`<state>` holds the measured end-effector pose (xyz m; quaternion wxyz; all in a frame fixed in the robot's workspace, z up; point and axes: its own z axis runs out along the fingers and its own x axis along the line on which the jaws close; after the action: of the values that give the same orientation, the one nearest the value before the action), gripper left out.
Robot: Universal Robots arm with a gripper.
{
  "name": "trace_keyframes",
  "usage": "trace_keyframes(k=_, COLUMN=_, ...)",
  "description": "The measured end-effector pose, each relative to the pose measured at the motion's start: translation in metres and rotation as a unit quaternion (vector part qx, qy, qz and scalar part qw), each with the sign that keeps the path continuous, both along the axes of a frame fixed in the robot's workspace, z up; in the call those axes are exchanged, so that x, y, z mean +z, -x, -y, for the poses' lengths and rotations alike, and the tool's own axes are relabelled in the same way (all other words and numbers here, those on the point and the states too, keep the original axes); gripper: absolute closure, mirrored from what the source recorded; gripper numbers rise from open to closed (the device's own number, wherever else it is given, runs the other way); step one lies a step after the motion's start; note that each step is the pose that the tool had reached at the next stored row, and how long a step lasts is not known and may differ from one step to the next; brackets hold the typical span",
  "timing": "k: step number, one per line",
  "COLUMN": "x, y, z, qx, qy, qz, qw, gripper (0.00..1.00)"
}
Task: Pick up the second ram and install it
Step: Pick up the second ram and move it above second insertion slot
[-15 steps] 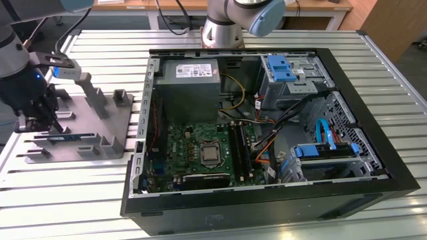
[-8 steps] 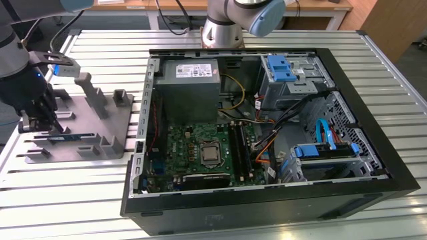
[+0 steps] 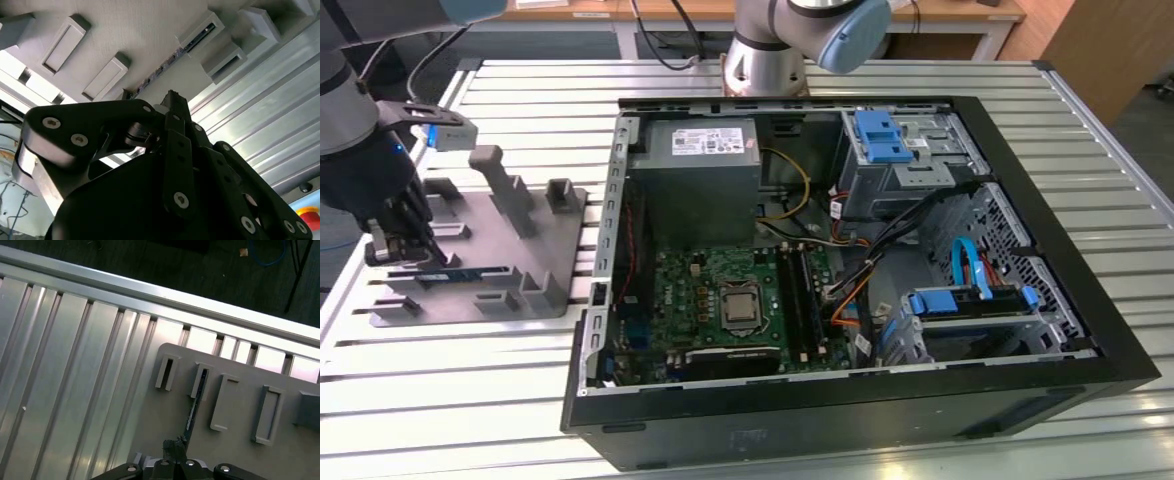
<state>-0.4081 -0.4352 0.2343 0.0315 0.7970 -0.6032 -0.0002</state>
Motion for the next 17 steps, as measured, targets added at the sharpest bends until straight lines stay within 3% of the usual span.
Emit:
trace_keyframes(k=5, x=-0.0002, y=0.0000, z=0.0000, qx=0.035, qy=0.0000, qz=0.0000, qw=0.9994, gripper=0.90)
trace_keyframes(k=11, x=-0.0004, y=0.0000, z=0.0000, qx=0.077, qy=-0.0001, qz=0.0000, qw=0.9970, gripper=0.90)
trace_keyframes(k=13, x=-0.0008, y=0.0002, z=-0.0001, qx=0.077, qy=-0.0026, qz=0.0002, qw=0.9971, gripper=0.90)
trace_keyframes(k=17, x=-0.0025, y=0.0000, z=-0.0001, qx=0.045, qy=-0.0032, qz=0.0004, qw=0.9990, gripper=0.90)
